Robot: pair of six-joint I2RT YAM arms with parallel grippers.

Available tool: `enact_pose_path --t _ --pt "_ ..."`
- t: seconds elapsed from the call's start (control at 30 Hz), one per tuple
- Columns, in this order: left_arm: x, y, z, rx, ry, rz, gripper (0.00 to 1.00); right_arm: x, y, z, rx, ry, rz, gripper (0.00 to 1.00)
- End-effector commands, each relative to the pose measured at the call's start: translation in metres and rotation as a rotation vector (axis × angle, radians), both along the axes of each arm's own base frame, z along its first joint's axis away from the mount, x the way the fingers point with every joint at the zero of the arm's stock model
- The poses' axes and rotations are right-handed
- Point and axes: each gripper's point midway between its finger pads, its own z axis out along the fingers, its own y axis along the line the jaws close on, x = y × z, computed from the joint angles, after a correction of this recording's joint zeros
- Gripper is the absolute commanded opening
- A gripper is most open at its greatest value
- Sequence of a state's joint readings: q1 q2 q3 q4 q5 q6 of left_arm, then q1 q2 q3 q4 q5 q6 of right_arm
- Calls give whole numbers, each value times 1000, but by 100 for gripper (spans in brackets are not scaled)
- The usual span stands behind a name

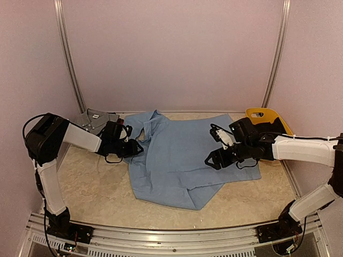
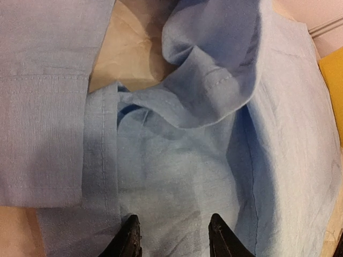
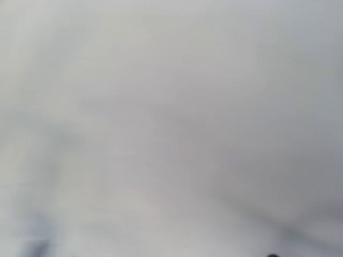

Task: Fold and stack the long sleeve shirts
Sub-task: Flatten out the crumpled shirt at the center of the board.

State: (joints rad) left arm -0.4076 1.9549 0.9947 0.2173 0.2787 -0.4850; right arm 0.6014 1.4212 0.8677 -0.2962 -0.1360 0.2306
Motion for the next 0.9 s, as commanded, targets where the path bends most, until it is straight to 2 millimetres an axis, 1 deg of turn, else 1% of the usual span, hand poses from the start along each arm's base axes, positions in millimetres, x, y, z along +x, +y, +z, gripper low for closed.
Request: enact_pose_path --t 0.0,0.07,0.13,0.2,0.27,0.37,0.43,0.5,0.57,0.6,0.63,0.67,0.73,0.77,0.83,0.87 --pt "-20 10 -5 49 30 12 40 -62 58 -1 124 58 210 73" --pt "-26 12 -5 55 28 19 40 -88 77 -9 140 77 272 75" --pt "-25 16 -2 67 17 34 40 -112 92 -18 152 93 332 77" --pt "-20 20 4 70 8 45 40 -132 104 -27 141 105 377 79" --pt "-16 26 5 85 7 60 40 -147 110 -38 118 122 402 80" --pt "-15 30 7 98 -1 77 39 -161 113 -55 86 154 420 81" --pt "-16 29 9 86 -7 76 39 -168 115 -65 65 167 434 81" --pt "-16 24 15 60 -20 62 39 -172 115 -74 40 179 438 80" --pt "-15 17 28 17 -52 36 42 -173 115 -83 20 193 441 76" --pt "-16 10 37 -20 -73 9 44 -174 115 -86 15 199 445 71" --pt "-16 5 48 -55 -101 -15 47 -176 117 -89 16 207 453 64" --pt "-17 -1 62 -93 -137 -43 50 -178 120 -88 27 213 463 56" --pt "-21 -9 85 -147 -203 -86 56 -181 125 -85 52 225 478 35" --pt "-24 -12 100 -175 -247 -108 58 -183 128 -81 69 230 486 22" --pt "-34 -15 120 -219 -317 -142 62 -186 135 -67 117 238 503 2" --pt "-43 -16 126 -242 -351 -161 63 -188 139 -57 147 245 510 0"
